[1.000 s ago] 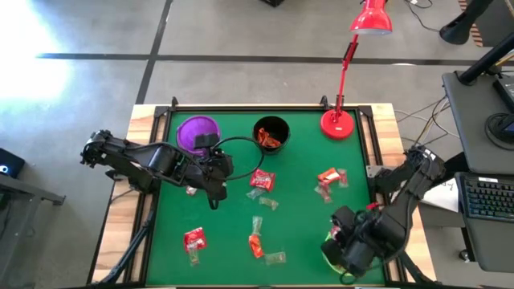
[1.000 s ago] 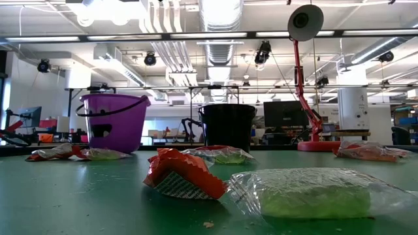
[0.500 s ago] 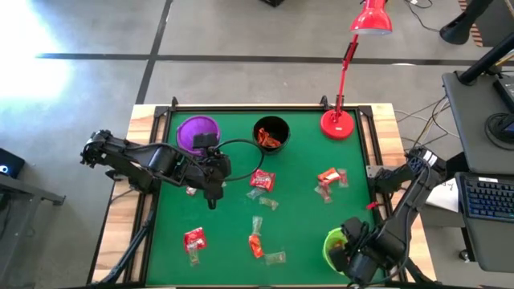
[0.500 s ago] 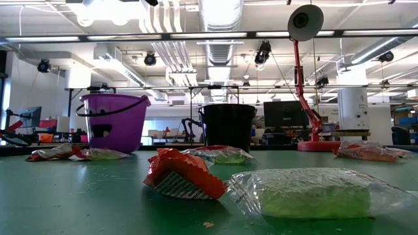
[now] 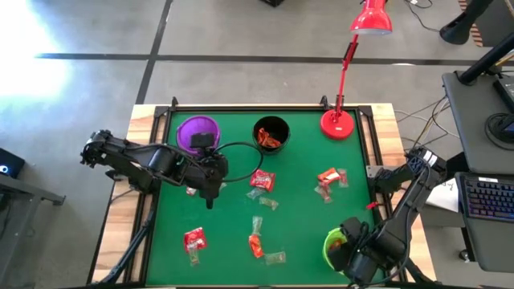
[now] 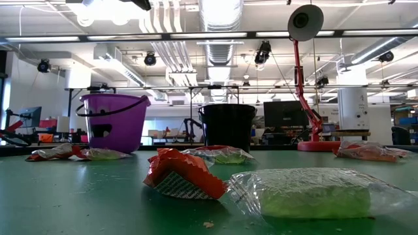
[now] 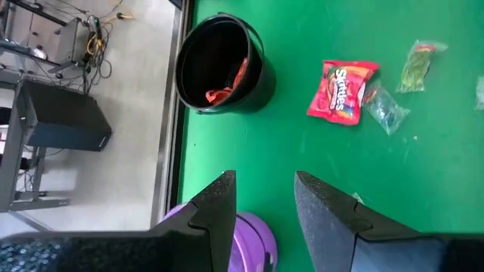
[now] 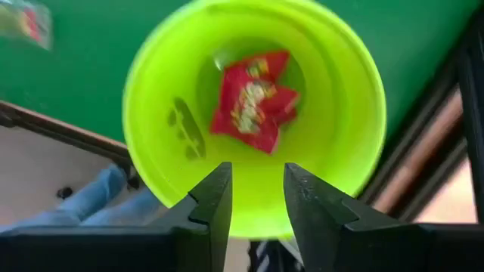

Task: Sort candy
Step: Put the red candy into the green bucket

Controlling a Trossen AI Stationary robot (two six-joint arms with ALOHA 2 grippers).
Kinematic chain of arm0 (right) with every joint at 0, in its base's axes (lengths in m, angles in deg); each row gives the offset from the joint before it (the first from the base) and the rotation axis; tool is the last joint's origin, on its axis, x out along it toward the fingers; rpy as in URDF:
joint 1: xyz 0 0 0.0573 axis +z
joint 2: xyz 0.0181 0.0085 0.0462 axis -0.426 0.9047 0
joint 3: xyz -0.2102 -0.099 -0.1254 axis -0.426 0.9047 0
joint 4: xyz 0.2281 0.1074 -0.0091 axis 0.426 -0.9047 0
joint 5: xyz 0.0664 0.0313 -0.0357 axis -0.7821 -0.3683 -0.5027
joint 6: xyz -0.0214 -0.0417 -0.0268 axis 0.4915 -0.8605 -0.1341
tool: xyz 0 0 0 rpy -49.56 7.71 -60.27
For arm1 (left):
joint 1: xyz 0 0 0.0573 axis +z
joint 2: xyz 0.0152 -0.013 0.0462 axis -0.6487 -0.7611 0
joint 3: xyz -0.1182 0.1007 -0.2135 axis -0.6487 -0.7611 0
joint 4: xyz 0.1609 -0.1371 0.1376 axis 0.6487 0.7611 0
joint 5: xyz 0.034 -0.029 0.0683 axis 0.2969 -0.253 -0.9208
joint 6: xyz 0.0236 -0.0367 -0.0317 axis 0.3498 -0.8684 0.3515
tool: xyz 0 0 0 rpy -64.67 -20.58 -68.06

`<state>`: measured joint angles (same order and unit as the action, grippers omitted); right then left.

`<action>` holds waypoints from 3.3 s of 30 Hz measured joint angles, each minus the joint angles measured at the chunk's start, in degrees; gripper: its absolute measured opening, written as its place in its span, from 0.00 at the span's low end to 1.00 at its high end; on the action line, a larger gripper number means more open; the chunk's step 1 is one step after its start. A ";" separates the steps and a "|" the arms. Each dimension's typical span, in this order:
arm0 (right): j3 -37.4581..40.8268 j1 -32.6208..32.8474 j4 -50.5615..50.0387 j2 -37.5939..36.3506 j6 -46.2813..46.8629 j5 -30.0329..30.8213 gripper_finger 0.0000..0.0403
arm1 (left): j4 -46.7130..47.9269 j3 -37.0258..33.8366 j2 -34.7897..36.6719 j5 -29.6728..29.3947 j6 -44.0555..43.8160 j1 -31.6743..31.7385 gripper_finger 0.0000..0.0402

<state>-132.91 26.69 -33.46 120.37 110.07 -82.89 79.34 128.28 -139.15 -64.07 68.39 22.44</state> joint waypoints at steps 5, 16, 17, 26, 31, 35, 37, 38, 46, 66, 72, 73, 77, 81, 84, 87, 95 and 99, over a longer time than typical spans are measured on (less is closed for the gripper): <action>0.00 -1.05 -0.01 0.00 1.82 11.02 0.30 | 1.39 -0.43 0.15 3.39 -0.26 0.00 0.30; 0.00 -8.47 -0.14 -2.10 -6.24 36.93 0.25 | -9.37 -15.63 6.84 5.65 1.46 0.11 0.30; 0.00 -9.26 -0.16 -2.40 -7.72 37.61 0.25 | -12.22 -17.67 7.82 6.32 2.54 0.23 0.30; 0.00 -15.99 0.25 -3.48 -16.20 38.03 0.25 | -41.63 -34.32 13.57 11.13 7.51 4.70 0.30; 0.00 -17.22 0.34 -3.52 -18.74 37.91 0.25 | -48.49 -38.17 11.64 17.27 7.31 11.15 0.30; 0.02 -17.82 0.13 -4.22 -20.20 37.85 0.25 | -49.65 -38.07 8.42 23.52 10.03 15.19 0.31; 0.02 -18.40 -0.34 -4.77 -20.29 37.88 0.25 | -49.73 -37.51 6.61 24.08 12.79 16.53 0.32; 0.02 -18.85 -0.30 -5.07 -20.45 38.20 0.25 | -49.73 -37.18 5.62 24.16 13.87 17.18 0.32; 0.02 -23.91 -0.49 -7.60 -27.04 40.86 0.25 | -50.52 -34.69 -3.23 29.83 22.03 19.31 0.32; 0.02 -29.46 -0.21 -13.31 -37.65 40.76 0.25 | -59.50 -30.11 -20.15 43.07 23.35 21.70 0.32; 0.02 -29.46 -0.21 -13.27 -38.37 40.39 0.25 | -59.65 -29.02 -22.26 43.62 23.34 22.47 0.32; 0.02 -29.47 -0.19 -13.27 -38.35 40.40 0.25 | -59.60 -28.80 -22.81 43.18 23.18 22.87 0.32; 0.02 -29.45 -0.18 -13.35 -38.77 40.39 0.25 | -59.17 -27.88 -24.71 42.55 21.81 24.49 0.32; 0.02 -29.46 -0.18 -13.49 -38.94 40.38 0.25 | -58.12 -26.77 -26.15 45.13 21.36 25.99 0.29; 0.02 -29.45 -0.14 -13.49 -38.98 40.38 0.25 | -57.75 -26.33 -26.76 46.66 21.23 26.57 0.23; 0.02 -29.45 -0.15 -13.49 -39.03 40.38 0.25 | -57.71 -26.34 -26.88 46.70 21.65 26.71 0.13; 0.02 -29.47 -0.14 -13.49 -39.07 40.38 0.25 | -55.70 -25.57 -26.99 48.59 22.66 26.80 0.01; 0.02 -29.47 -0.14 -13.50 -39.15 40.38 0.25 | -49.44 -22.99 -26.59 51.27 22.68 26.72 0.01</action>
<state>-132.89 -2.78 -33.60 106.87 70.92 -42.51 29.90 105.29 -165.74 -12.80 91.06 49.16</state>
